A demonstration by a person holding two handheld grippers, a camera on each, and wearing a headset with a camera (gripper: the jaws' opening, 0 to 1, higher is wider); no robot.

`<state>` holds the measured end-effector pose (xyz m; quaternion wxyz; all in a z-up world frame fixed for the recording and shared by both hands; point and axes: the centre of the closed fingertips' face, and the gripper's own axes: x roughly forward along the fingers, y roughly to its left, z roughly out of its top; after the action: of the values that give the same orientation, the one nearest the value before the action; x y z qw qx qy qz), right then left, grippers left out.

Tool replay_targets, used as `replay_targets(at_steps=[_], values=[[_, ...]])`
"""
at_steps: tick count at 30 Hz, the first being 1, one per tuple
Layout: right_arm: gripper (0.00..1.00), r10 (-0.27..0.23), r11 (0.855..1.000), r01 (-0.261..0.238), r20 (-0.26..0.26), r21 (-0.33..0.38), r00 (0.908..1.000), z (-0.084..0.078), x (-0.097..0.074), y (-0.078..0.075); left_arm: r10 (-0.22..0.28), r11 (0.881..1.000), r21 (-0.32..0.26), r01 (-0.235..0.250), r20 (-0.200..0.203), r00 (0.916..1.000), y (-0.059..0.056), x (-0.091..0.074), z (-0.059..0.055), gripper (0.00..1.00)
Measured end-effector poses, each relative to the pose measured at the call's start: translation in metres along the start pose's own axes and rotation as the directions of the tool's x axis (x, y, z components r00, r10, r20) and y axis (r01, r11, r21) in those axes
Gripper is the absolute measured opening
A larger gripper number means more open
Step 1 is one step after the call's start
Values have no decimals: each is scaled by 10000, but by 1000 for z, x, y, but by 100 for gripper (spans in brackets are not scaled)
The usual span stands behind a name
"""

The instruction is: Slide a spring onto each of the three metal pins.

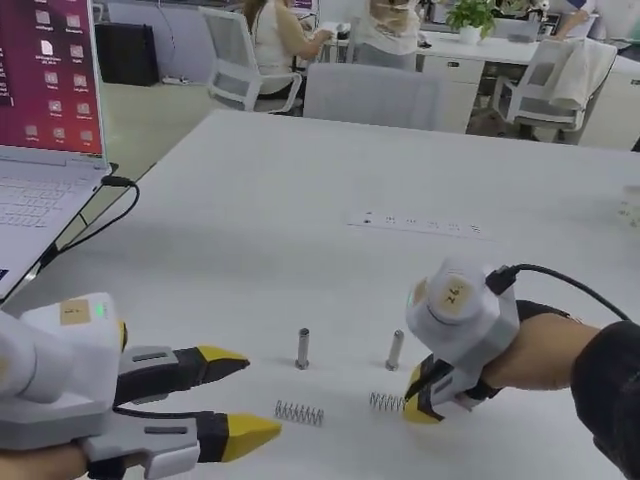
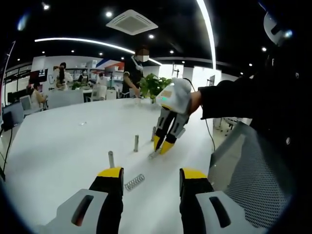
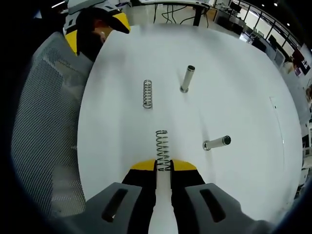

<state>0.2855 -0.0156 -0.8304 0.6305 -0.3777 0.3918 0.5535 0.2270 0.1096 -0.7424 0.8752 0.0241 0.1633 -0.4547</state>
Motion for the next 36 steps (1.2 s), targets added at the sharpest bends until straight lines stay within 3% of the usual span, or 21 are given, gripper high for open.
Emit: replay_targets(at_steps=[7, 17, 29, 36], values=[[8, 199, 9998, -201, 340, 36, 9992, 8, -20, 13, -190, 9995, 233, 193, -124, 9997, -3, 5, 6, 39], [8, 243, 9978, -202, 660, -628, 9975, 28, -42, 29, -637, 9957, 659, 647, -173, 9978, -11, 17, 22, 38], [8, 307, 9913, -175, 1002, -1304, 9945, 53, -59, 42, -1271, 9862, 1040, 1286, -215, 9917, -27, 36, 36, 36], [8, 319, 9854, -118, 1160, -1696, 9927, 65, -66, 51, -1602, 9812, 1052, 1615, -204, 9869, -39, 44, 36, 33]])
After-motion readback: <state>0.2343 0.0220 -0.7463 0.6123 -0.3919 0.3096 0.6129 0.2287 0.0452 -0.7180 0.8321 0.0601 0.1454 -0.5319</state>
